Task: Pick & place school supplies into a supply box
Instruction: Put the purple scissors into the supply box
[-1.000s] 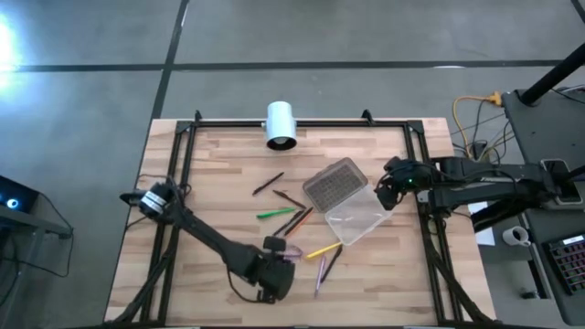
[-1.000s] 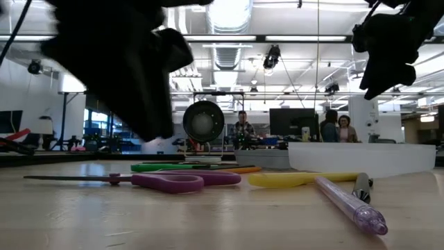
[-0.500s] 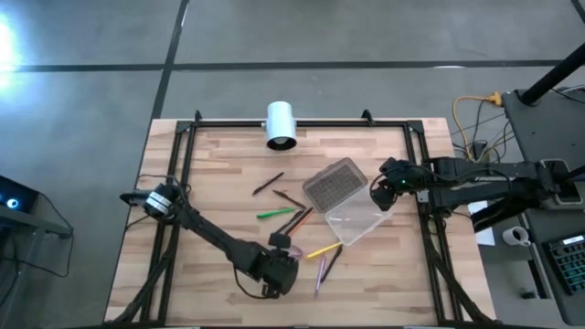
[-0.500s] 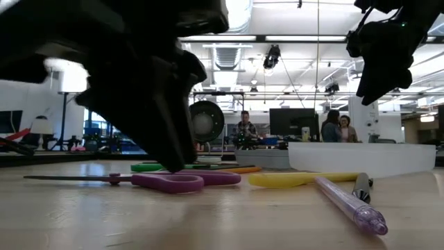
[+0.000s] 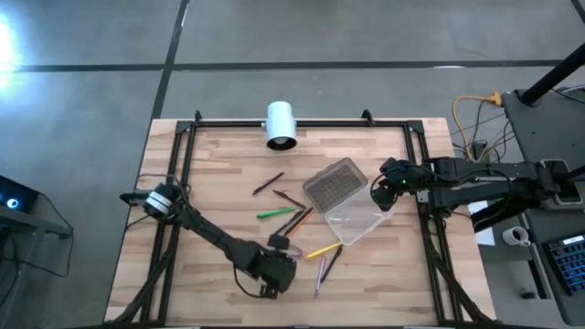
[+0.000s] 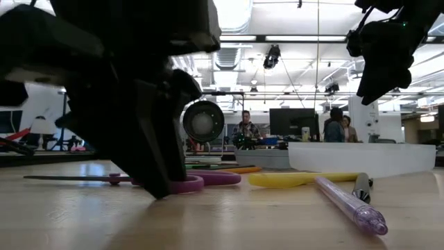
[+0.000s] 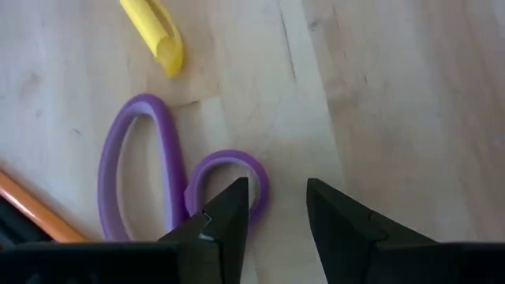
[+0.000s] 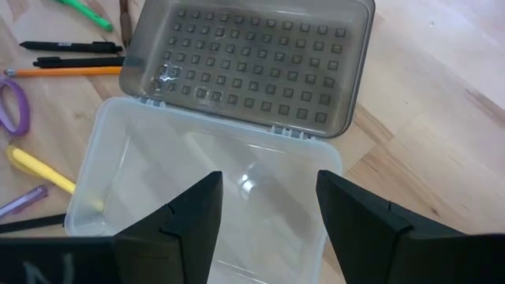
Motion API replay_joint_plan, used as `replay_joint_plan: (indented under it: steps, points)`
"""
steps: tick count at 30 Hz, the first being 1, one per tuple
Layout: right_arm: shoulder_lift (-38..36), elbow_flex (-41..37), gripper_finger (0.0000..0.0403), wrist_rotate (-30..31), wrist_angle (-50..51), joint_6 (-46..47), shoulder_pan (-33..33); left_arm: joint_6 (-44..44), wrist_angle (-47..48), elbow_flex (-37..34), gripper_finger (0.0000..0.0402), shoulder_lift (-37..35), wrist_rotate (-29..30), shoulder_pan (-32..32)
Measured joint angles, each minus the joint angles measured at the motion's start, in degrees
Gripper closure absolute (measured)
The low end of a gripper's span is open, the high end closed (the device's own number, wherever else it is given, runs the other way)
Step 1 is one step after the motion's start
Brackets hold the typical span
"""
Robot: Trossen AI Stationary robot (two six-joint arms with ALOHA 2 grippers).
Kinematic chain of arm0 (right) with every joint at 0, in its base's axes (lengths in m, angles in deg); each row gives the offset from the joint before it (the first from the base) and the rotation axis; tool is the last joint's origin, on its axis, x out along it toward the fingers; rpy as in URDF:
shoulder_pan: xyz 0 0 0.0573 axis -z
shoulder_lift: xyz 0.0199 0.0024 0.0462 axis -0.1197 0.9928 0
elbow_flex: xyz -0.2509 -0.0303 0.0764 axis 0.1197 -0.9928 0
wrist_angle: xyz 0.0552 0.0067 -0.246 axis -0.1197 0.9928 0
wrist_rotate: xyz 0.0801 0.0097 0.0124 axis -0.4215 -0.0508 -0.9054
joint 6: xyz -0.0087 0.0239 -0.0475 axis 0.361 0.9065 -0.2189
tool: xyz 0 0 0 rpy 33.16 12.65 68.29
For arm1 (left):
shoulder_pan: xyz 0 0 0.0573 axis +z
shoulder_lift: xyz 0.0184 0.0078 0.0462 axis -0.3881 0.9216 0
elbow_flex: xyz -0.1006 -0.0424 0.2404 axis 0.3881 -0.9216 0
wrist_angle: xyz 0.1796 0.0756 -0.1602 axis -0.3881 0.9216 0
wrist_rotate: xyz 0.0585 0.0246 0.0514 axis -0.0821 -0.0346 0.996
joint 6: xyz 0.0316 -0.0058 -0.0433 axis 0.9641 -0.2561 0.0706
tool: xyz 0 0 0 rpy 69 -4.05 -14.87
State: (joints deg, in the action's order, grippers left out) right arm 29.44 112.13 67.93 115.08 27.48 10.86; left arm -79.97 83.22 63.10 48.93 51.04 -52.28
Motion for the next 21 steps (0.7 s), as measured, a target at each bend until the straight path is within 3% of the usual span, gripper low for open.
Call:
replay_joint_plan:
  steps: [11, 21]
  points:
    - [0.0, 0.0, 0.0205, 0.0, 0.3, -0.4, 0.0, -0.2, -1.8, -1.5, 0.0294, -0.2, -0.9, 1.9]
    - [-0.1, -0.1, 0.0209, 0.0, 0.6, -0.4, 0.0, -0.3, -4.3, -2.7, 0.0387, -0.2, -4.9, 4.4]
